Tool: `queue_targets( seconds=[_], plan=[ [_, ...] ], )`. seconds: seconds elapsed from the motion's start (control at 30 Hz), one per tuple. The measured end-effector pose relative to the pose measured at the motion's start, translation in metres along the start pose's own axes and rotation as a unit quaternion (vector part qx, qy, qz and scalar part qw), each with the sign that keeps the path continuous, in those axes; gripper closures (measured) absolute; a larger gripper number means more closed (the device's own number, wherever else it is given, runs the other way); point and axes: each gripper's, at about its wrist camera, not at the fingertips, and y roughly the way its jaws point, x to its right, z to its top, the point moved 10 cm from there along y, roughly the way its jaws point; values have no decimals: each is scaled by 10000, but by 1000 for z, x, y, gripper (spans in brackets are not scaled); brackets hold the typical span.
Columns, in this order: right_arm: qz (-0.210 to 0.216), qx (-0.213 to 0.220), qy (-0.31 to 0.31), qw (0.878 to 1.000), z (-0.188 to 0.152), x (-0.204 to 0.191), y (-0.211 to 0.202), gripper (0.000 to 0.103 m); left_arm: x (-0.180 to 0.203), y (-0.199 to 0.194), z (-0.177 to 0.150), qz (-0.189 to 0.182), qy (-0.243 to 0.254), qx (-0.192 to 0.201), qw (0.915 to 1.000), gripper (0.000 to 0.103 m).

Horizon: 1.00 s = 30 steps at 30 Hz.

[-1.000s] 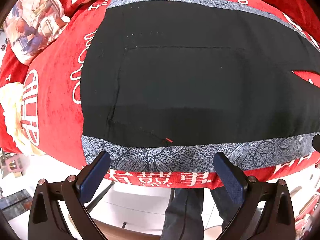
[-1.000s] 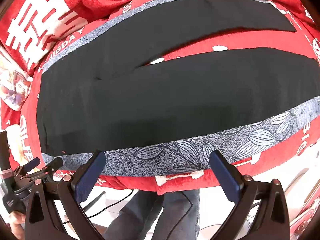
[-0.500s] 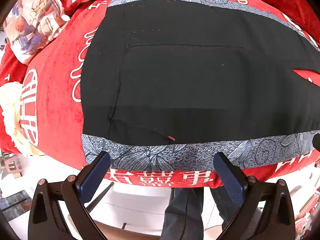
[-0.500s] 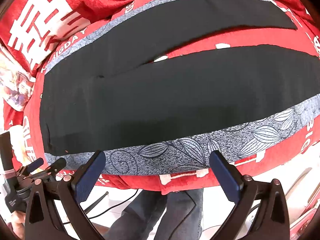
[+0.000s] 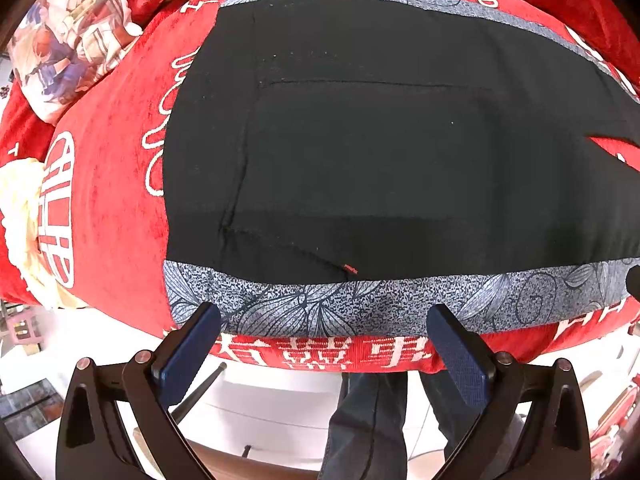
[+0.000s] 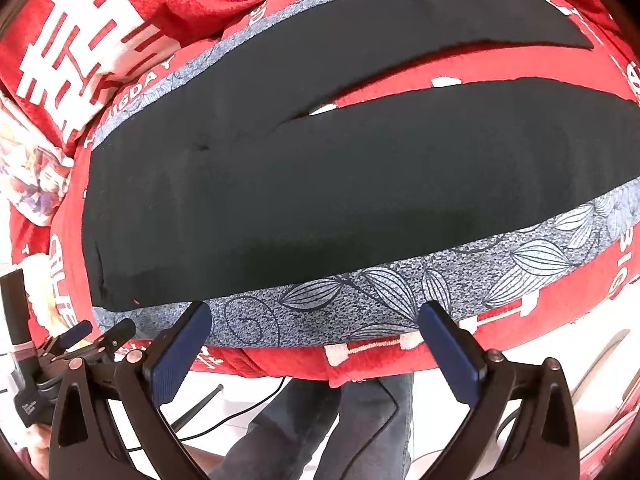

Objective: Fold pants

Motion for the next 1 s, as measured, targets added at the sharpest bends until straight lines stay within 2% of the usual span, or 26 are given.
queue_targets(
  seconds=[0.4, 0.57, 0.7, 0.8, 0.83, 0.93, 1.0],
  plan=[
    [-41, 64, 30, 10000, 1, 1, -2, 0, 0, -2, 2, -16, 21, 85, 10000, 0],
    [102, 70, -5, 9999, 0, -3, -3, 0, -1, -2, 2, -288, -135, 140, 9994, 0],
    [703, -18, -22, 9975, -3, -12, 0, 1, -10, 1, -2, -923, -640, 214, 9934, 0],
    [1271, -129, -12, 9918, -9, -18, 5, 16, -16, 4, -5, -1422, -945, 380, 9846, 0],
    [1583, -276, 7, 9870, -15, -20, 10, 24, -17, 6, -7, -1601, -1041, 433, 9806, 0],
    [2438, -701, 187, 9671, -33, -28, 24, 28, -22, 17, -17, -2075, -1404, 431, 9672, 0],
    [2909, -968, 343, 9512, -47, -32, 38, 29, -28, 23, -24, -2395, -1713, 405, 9548, 0]
  ],
)
